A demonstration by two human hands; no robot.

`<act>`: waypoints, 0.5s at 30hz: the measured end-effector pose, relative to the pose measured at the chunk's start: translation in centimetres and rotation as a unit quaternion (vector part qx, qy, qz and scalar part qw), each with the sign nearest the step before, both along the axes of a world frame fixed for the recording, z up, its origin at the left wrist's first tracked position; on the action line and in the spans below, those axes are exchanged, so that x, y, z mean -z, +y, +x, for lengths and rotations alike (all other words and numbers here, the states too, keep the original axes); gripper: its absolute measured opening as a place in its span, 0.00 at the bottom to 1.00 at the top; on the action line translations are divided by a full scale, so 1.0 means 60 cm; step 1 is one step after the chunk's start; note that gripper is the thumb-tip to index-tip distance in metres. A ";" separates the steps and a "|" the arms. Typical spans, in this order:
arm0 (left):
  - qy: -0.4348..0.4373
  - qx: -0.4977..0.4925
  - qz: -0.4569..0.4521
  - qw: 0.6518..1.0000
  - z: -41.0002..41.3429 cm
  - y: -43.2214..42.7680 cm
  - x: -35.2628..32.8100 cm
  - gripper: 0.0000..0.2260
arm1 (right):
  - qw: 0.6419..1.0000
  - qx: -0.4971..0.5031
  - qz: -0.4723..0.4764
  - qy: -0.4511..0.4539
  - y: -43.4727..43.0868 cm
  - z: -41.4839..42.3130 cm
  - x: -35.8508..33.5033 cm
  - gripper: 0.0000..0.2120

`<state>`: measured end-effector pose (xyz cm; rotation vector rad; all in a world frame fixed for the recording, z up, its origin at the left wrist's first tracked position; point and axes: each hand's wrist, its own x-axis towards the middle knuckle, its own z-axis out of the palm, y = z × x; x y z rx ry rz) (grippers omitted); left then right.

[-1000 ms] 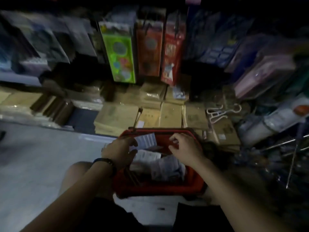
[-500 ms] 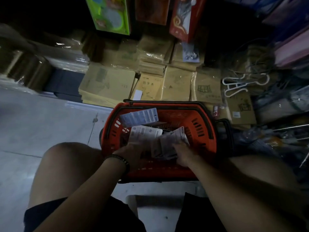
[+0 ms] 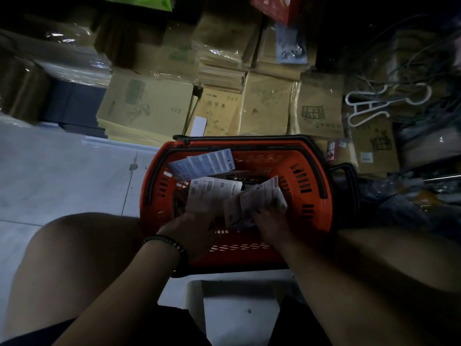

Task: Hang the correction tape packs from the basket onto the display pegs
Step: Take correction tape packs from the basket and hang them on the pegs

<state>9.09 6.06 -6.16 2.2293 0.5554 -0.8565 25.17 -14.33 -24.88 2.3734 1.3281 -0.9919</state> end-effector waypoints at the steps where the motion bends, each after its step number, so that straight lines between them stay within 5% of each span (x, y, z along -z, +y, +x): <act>1: 0.004 0.001 0.000 1.000 0.000 0.002 0.002 0.16 | 1.000 -0.003 -0.008 -0.014 0.001 -0.001 0.006 0.25; 7: 0.008 0.003 0.003 1.000 0.005 0.000 0.003 0.18 | 0.997 -0.040 0.041 -0.057 0.008 0.005 -0.011 0.26; 15: 0.023 0.002 -0.008 1.000 0.011 0.002 -0.016 0.18 | 0.991 0.013 0.078 0.112 0.045 0.037 -0.110 0.30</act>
